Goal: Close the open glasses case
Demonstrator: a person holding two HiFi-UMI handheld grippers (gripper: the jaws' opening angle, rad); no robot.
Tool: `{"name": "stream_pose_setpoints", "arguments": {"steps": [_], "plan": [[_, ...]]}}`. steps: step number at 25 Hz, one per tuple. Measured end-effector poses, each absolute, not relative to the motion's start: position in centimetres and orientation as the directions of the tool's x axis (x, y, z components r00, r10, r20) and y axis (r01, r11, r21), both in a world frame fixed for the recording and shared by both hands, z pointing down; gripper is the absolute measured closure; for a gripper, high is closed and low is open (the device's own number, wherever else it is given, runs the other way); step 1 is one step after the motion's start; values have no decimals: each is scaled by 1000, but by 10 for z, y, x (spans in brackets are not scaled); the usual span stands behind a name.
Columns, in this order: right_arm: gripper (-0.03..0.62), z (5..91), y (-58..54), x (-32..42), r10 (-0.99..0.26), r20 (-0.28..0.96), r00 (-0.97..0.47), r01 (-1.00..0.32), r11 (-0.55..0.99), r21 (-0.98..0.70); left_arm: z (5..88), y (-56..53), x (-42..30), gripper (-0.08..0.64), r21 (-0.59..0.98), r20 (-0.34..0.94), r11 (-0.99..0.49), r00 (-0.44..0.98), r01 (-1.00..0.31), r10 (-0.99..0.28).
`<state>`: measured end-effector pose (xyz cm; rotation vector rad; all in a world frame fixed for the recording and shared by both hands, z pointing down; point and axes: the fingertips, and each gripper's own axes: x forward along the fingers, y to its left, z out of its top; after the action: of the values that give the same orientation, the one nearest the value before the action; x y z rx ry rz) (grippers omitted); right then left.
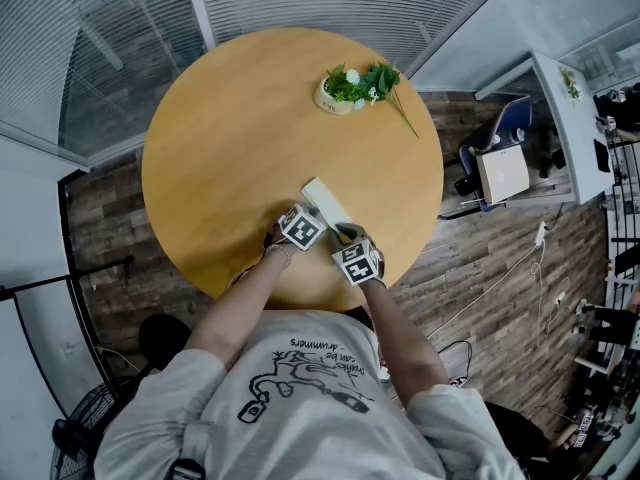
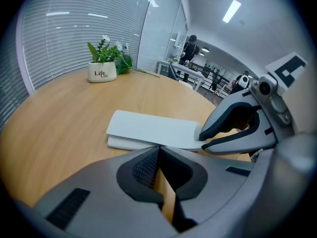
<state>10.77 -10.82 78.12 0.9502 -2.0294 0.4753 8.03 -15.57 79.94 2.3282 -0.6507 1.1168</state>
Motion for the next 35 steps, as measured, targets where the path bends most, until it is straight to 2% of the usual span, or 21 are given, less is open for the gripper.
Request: {"name": "stream_pose_setpoints", "arguments": {"steps": [35], "plan": [[535,786,-108,106,-415,825,-383,-756,654,-22,805,-151,76,541,218,821,-766,538,-605,-192]]}}
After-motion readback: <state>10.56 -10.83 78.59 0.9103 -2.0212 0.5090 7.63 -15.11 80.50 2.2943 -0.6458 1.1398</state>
